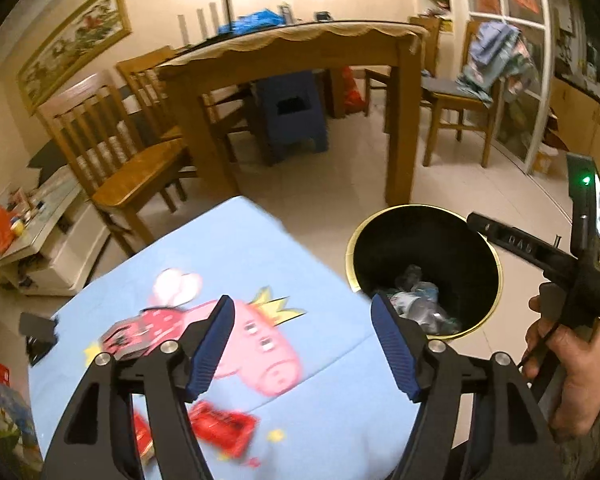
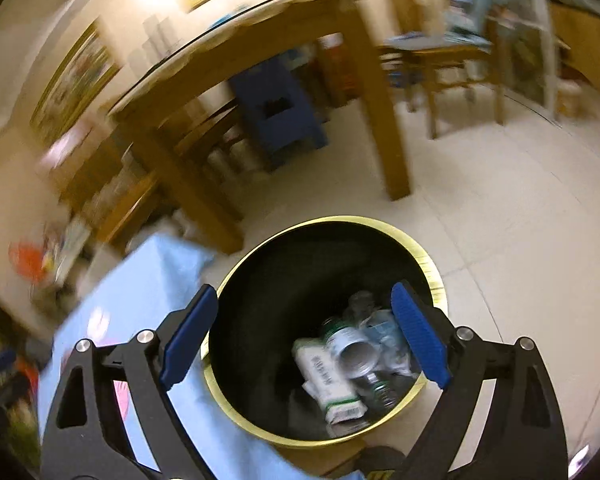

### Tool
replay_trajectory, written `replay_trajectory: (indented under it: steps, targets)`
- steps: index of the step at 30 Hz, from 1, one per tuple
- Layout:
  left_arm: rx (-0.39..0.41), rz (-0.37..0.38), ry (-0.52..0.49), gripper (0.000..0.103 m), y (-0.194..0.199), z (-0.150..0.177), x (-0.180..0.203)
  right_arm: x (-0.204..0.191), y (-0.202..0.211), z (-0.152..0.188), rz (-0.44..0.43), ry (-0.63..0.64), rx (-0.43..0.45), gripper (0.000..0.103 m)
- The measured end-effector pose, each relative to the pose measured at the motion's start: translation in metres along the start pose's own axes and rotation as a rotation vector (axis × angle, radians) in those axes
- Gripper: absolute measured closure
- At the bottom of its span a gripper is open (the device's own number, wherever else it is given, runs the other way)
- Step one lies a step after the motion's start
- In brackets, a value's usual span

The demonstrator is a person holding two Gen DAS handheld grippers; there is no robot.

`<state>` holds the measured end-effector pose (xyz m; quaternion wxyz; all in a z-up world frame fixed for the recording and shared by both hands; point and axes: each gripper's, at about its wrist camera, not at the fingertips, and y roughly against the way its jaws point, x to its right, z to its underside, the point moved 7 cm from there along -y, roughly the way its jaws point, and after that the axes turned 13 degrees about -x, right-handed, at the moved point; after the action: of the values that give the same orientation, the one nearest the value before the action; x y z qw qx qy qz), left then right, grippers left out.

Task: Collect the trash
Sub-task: 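Grasp the red snack wrapper with the right tool while the left tool grasps the red cigarette pack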

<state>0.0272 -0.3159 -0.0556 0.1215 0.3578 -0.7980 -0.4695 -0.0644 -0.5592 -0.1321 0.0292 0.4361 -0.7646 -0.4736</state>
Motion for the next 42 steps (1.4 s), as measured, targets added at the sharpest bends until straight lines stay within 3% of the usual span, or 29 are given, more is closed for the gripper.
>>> replay_trajectory:
  steps: [3, 9, 13, 17, 19, 21, 22, 24, 29, 35, 42]
  targets:
    - [-0.008, -0.021, 0.076, 0.020, 0.005, 0.027, -0.042, -0.060, -0.001, 0.021, -0.054, 0.192, -0.038, 0.015]
    - [-0.117, -0.129, 0.288, 0.017, -0.010, 0.115, -0.162, -0.195, -0.003, 0.116, -0.248, 0.569, -0.180, 0.016]
    - [-0.189, -0.198, 0.421, 0.017, -0.017, 0.176, -0.230, -0.258, -0.015, 0.160, -0.266, 0.746, -0.258, 0.016]
    - [-0.214, -0.188, 0.524, 0.016, -0.016, 0.219, -0.270, -0.294, -0.035, 0.180, -0.231, 0.841, -0.324, 0.018]
    - [-0.214, -0.178, 0.549, 0.014, -0.014, 0.230, -0.278, -0.299, -0.047, 0.185, -0.219, 0.846, -0.360, 0.027]
    - [-0.215, -0.162, 0.562, 0.014, -0.015, 0.234, -0.281, -0.294, -0.063, 0.191, -0.187, 0.842, -0.420, 0.061]
    - [-0.217, -0.151, 0.567, 0.014, -0.016, 0.236, -0.282, -0.291, -0.069, 0.194, -0.170, 0.844, -0.438, 0.061]
    - [-0.215, -0.132, 0.569, 0.014, -0.017, 0.239, -0.280, -0.292, -0.067, 0.199, -0.150, 0.869, -0.421, 0.072]
    - [-0.209, -0.073, 0.545, 0.014, -0.024, 0.227, -0.271, -0.290, -0.054, 0.204, -0.165, 0.872, -0.399, 0.075]
    - [-0.203, 0.018, 0.508, 0.014, -0.032, 0.193, -0.242, -0.269, -0.042, 0.181, -0.211, 0.789, -0.384, 0.075]
    - [-0.237, 0.069, 0.503, 0.014, -0.043, 0.165, -0.211, -0.247, -0.038, 0.170, -0.239, 0.750, -0.371, 0.075]
